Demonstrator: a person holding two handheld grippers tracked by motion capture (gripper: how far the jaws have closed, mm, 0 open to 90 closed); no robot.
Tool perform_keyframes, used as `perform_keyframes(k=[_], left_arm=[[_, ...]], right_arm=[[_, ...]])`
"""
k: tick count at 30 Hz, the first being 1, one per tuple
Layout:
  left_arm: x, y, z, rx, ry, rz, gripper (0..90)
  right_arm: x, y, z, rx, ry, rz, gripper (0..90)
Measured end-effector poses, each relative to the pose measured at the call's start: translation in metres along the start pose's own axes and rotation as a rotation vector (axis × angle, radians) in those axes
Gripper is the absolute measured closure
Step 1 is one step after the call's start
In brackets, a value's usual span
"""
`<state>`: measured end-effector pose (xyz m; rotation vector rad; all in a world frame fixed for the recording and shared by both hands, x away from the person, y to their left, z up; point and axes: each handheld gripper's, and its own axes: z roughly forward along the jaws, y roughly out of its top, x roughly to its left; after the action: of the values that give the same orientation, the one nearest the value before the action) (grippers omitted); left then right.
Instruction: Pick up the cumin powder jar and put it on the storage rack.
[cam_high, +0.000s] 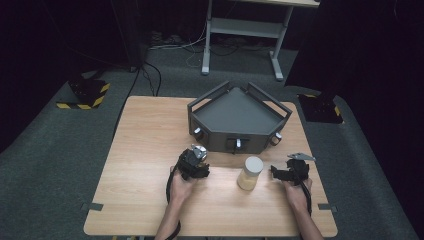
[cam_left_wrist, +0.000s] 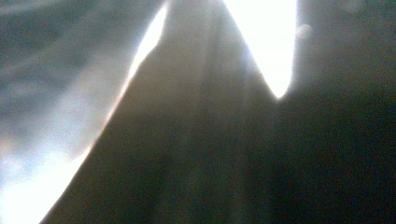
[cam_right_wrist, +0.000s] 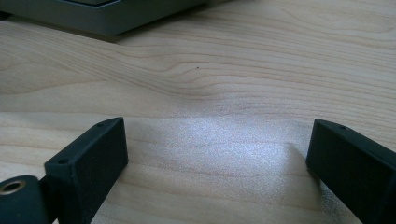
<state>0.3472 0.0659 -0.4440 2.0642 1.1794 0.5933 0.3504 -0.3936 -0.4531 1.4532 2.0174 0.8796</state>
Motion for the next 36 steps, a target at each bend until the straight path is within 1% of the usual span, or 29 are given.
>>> perform_keyframes(k=[1,2,3,4,5,6,7,8,9,10,11,12,14,16,21,27,29,30,36], left_arm=[[0.002,0.003,-0.002,0.017,-0.008,0.008,30.1],[0.001,0.001,-0.001,0.005,-0.003,0.005,30.3],[0.002,0.000,0.000,0.002,-0.003,0.004,30.3],[0.003,0.002,-0.002,0.016,-0.012,0.006,30.5],[0.002,0.000,-0.001,0.002,-0.006,0.004,30.5],[0.003,0.000,-0.001,0.002,-0.008,0.003,30.6],[0.003,0.000,-0.001,0.004,-0.010,0.005,30.7],[0.004,0.003,-0.002,0.021,-0.018,0.010,30.8],[-0.002,-0.005,0.002,-0.031,-0.007,-0.038,30.8],[0.005,0.003,-0.001,0.011,-0.020,0.034,30.9],[0.003,0.007,-0.003,0.034,0.006,0.072,30.9],[0.001,0.005,-0.002,0.022,-0.009,0.027,31.0],[-0.001,0.006,-0.002,0.024,-0.008,0.037,31.1],[-0.002,0.007,-0.003,0.021,-0.009,0.033,31.1],[-0.001,0.010,-0.007,0.010,-0.017,0.047,31.1],[0.001,0.015,-0.015,-0.009,-0.047,0.064,31.1],[0.003,0.018,-0.017,-0.005,-0.054,0.071,31.2],[0.003,0.019,-0.017,-0.004,-0.059,0.064,31.2],[0.005,0.026,-0.021,0.009,-0.074,0.071,31.2]], right_arm=[[0.000,0.000,0.000,0.000,0.000,0.000,4.7],[0.000,0.000,0.000,0.000,0.000,0.000,4.7],[0.000,0.000,0.000,0.000,0.000,0.000,4.8],[0.000,0.000,0.000,0.000,0.000,0.000,4.7],[0.000,0.000,0.000,0.000,0.000,0.000,4.8],[0.000,0.000,0.000,0.000,0.000,0.000,4.7],[0.000,0.000,0.000,0.000,0.000,0.000,4.8],[0.000,0.000,0.000,0.000,0.000,0.000,4.8],[0.000,0.000,0.000,0.000,0.000,0.000,4.8],[0.000,0.000,0.000,0.000,0.000,0.000,4.8],[0.000,0.000,0.000,0.000,0.000,0.000,4.8],[0.000,0.000,0.000,0.000,0.000,0.000,4.8],[0.000,0.000,0.000,0.000,0.000,0.000,4.8],[0.000,0.000,0.000,0.000,0.000,0.000,4.8],[0.000,0.000,0.000,0.000,0.000,0.001,4.8],[0.000,0.000,0.000,-0.001,0.000,-0.001,5.0],[0.000,0.000,0.000,-0.001,0.000,0.000,5.0],[0.000,0.000,0.000,-0.001,0.000,-0.001,5.0],[0.000,0.000,0.000,-0.001,0.000,0.000,5.0]])
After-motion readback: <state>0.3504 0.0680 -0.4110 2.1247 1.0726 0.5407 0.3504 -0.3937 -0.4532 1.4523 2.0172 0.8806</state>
